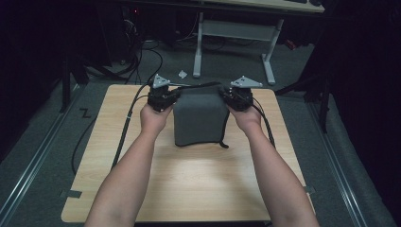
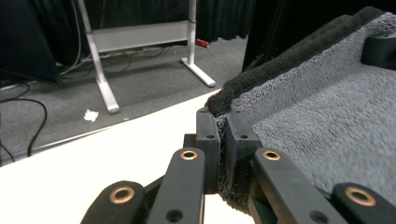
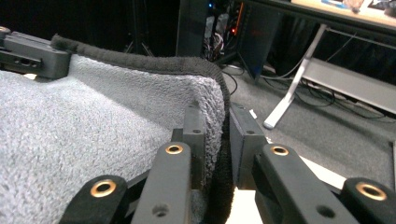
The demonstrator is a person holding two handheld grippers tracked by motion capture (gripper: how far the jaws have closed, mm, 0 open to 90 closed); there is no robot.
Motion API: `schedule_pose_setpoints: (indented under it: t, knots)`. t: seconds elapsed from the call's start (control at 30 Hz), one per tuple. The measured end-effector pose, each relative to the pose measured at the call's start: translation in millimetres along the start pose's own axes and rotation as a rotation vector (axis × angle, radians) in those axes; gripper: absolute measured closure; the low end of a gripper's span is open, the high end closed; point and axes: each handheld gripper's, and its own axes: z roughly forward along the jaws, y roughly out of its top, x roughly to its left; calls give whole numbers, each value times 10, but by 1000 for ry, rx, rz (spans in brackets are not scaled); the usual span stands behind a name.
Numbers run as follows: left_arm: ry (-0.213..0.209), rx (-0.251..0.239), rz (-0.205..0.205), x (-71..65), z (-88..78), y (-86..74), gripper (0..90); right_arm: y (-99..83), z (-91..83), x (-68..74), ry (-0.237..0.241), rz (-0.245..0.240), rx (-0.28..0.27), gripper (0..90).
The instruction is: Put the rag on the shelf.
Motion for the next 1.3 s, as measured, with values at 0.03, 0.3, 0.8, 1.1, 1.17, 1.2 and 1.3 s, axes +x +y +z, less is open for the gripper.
schedule_pose_setpoints:
  t: [0.03, 0.3, 0.8, 1.1, 1.17, 1.2, 1.3]
  knots:
    - [-1, 7, 1, -6, 7, -16, 858, 0, 0, 0, 0, 0, 0, 796]
    - [-36, 53, -28, 7, 81, -195, 859, -206, 69, -57, 40, 73, 43, 788]
    - [-70, 87, -66, 28, 140, -462, 859, -407, 129, -94, 88, 143, 81, 746]
    - [-89, 103, -83, 54, 126, -598, 859, -482, 161, -104, 81, 171, 99, 714]
    - [-104, 112, -92, 60, 130, -629, 856, -503, 167, -107, 81, 174, 100, 712]
    - [-108, 110, -101, 57, 128, -646, 854, -510, 168, -107, 81, 178, 100, 706]
    - [-112, 106, -110, 60, 118, -655, 822, -516, 160, -117, 67, 186, 101, 645]
